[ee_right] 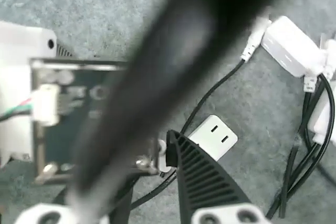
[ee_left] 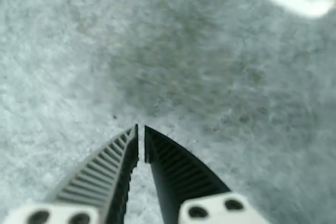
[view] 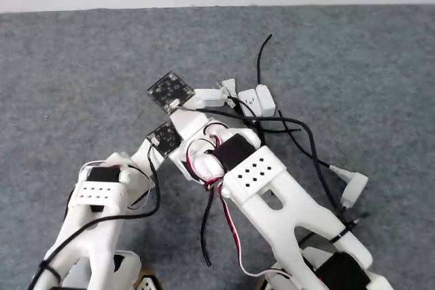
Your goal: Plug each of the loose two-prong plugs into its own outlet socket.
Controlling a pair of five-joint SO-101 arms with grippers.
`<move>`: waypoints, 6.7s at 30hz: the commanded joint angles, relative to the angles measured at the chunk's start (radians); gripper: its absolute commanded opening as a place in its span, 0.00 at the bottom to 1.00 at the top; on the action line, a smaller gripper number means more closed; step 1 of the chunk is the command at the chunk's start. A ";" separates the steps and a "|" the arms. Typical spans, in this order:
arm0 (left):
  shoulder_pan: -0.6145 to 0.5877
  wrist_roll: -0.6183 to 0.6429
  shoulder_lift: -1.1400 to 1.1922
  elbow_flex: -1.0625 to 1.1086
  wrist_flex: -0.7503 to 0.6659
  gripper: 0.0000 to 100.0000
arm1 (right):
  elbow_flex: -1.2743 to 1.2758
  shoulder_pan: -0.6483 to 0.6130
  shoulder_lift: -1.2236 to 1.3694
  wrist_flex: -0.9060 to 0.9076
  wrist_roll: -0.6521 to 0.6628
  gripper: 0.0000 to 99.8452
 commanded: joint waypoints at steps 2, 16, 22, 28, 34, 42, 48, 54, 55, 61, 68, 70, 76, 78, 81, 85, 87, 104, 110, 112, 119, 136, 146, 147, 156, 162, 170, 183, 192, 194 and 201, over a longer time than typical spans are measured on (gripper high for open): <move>-0.006 0.101 -0.043 -0.001 -0.091 0.01 | -0.023 0.081 -0.008 -0.058 -0.114 0.01; -0.066 0.272 -0.048 0.024 -0.238 0.01 | 0.077 0.202 0.136 -0.295 -0.141 0.01; -0.068 0.270 -0.049 0.025 -0.238 0.01 | 0.075 0.248 0.185 -0.338 -0.140 0.01; -0.068 0.270 -0.049 0.025 -0.238 0.01 | 0.080 0.248 0.194 -0.331 -0.133 0.01; -0.068 0.270 -0.049 0.025 -0.238 0.01 | 0.095 0.246 0.194 -0.329 -0.112 0.01; -0.069 0.270 -0.049 0.025 -0.238 0.01 | 0.146 0.243 0.193 -0.328 -0.107 0.01; -0.080 0.269 -0.049 0.025 -0.238 0.01 | 0.189 0.240 0.193 -0.328 -0.077 0.01; -0.095 0.233 -0.049 0.024 -0.238 0.01 | 0.249 0.222 0.193 -0.326 -0.018 0.01; -0.095 0.233 -0.049 0.024 -0.238 0.01 | 0.252 0.214 0.193 -0.311 -0.012 0.01; -0.095 0.232 -0.049 0.024 -0.238 0.01 | 0.253 0.186 0.196 -0.274 0.041 0.01; -0.095 0.232 -0.049 0.024 -0.238 0.01 | 0.190 0.168 0.213 -0.240 -0.020 0.14; -0.095 0.232 -0.049 0.024 -0.238 0.01 | 0.138 0.162 0.213 -0.183 -0.095 0.23; -0.095 0.232 -0.049 0.024 -0.238 0.01 | 0.034 0.117 0.220 -0.084 -0.270 0.30; -0.095 0.232 -0.049 0.024 -0.238 0.01 | 0.028 0.076 0.219 -0.084 -0.334 0.30; -0.095 0.232 -0.048 0.025 -0.255 0.01 | 0.028 0.021 0.234 -0.102 -0.379 0.30; -0.095 0.233 -0.048 0.025 -0.256 0.01 | 0.054 0.033 0.329 -0.179 -0.376 0.30; -0.095 0.233 -0.046 0.025 -0.256 0.01 | 0.043 0.065 0.395 -0.193 -0.374 0.30; -0.097 0.233 -0.048 0.025 -0.256 0.01 | -0.084 0.232 0.346 0.002 -0.221 0.01; -0.097 0.233 -0.048 0.025 -0.256 0.01 | -0.087 0.375 0.148 0.142 -0.081 0.01; -0.097 0.233 -0.048 0.025 -0.256 0.01 | -0.087 0.427 0.093 0.183 -0.025 0.01; -0.097 0.233 -0.043 0.022 -0.258 0.01 | -0.087 0.682 -0.022 0.326 0.141 0.01; -0.095 0.235 -0.043 0.024 -0.258 0.01 | 0.058 1.515 0.217 0.004 0.598 0.01; -0.095 0.236 -0.041 0.025 -0.258 0.01 | -0.055 1.537 0.358 -0.010 0.477 0.25; -0.095 0.236 -0.041 0.025 -0.258 0.01 | -0.064 1.540 0.360 0.004 0.479 0.27; -0.095 0.236 -0.041 0.025 -0.256 0.01 | -0.215 1.538 0.358 0.314 0.535 0.23; -0.087 0.265 -0.041 0.027 -0.253 0.01 | -0.298 1.534 0.357 0.481 0.423 0.02; 0.008 0.752 -0.040 -0.079 -0.196 0.01 | -0.296 1.483 0.357 0.565 0.345 0.01; 0.310 1.180 0.061 -0.383 -0.120 0.01 | 0.241 1.001 0.200 0.188 0.167 0.01; 0.327 1.339 0.532 -0.777 -0.121 0.04 | 0.364 0.886 0.168 0.030 0.132 0.01; 0.338 1.450 0.618 -0.880 -0.121 0.08 | 0.364 0.885 0.170 0.030 0.132 0.01; 0.331 1.697 0.864 -1.118 -0.118 0.22 | 0.367 0.883 0.170 0.030 0.138 0.01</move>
